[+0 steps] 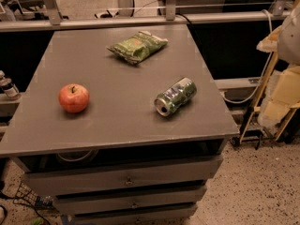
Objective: Move green can near apple
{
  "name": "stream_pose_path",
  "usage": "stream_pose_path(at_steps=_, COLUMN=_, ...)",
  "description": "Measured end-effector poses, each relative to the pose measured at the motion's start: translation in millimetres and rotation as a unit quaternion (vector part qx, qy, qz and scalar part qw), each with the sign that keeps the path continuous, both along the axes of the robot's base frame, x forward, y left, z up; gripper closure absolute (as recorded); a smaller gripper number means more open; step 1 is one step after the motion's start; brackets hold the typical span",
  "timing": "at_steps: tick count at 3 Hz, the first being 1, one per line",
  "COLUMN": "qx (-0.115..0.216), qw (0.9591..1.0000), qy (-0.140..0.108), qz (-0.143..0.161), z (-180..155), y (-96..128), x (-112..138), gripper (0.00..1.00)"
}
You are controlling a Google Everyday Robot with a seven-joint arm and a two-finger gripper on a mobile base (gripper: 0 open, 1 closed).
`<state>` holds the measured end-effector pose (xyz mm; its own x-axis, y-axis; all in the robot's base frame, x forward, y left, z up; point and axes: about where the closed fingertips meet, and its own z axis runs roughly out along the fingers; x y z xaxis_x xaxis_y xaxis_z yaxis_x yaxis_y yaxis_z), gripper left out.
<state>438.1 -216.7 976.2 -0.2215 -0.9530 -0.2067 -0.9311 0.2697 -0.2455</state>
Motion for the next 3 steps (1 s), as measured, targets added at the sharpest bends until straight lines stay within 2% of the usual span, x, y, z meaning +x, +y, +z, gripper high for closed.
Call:
stream_pose_path(at_steps=2, qx=-0.001, qw=1.0000, qy=-0.002, qz=0.002, z=1, y=1, x=1, gripper=0.00)
stream_pose_path(at_steps=3, qx=-0.020, qw=0.9980, qy=-0.006, qz=0.059, z=-1, y=20, x=23, gripper=0.00)
